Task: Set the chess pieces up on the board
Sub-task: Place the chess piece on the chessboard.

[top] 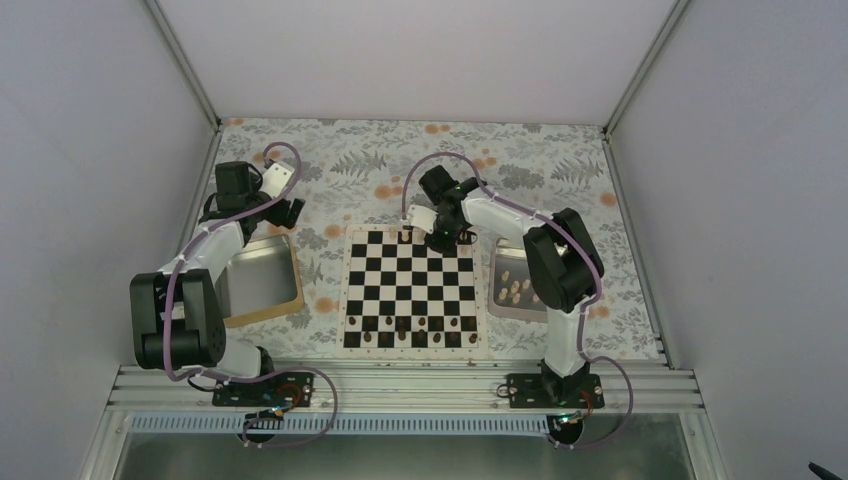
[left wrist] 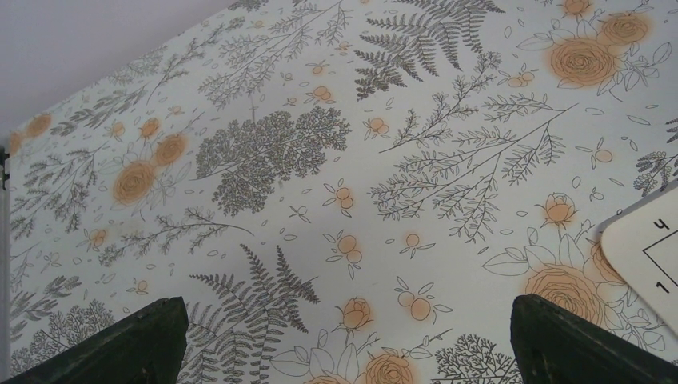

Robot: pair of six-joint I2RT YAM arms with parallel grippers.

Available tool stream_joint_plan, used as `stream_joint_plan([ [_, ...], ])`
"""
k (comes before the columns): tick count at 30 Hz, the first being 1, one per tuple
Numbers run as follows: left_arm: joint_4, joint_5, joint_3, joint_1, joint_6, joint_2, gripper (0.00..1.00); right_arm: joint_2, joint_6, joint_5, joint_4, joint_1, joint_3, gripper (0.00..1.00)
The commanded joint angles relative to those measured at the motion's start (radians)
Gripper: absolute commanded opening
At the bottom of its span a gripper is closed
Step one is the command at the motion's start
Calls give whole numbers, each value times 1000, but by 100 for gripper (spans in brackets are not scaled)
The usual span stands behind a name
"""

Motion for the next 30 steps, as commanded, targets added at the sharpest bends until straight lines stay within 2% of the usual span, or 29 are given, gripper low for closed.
stream_joint_plan([
  [1,12,28,17,6,1,-14,100,24,10,-9,9,9,20,14],
  [10,9,33,18,6,3,-11,100,32,10,-13,7,9,15,21],
  [16,9,34,20,6,3,-11,100,0,21,4,7,5,18,33],
  [24,8,21,19,6,1,-19,100,-194,29,81,-73,-40,27,38],
  [30,12,12,20,7,1,-26,100,-368,-4,129,-123,-175,-114,42],
])
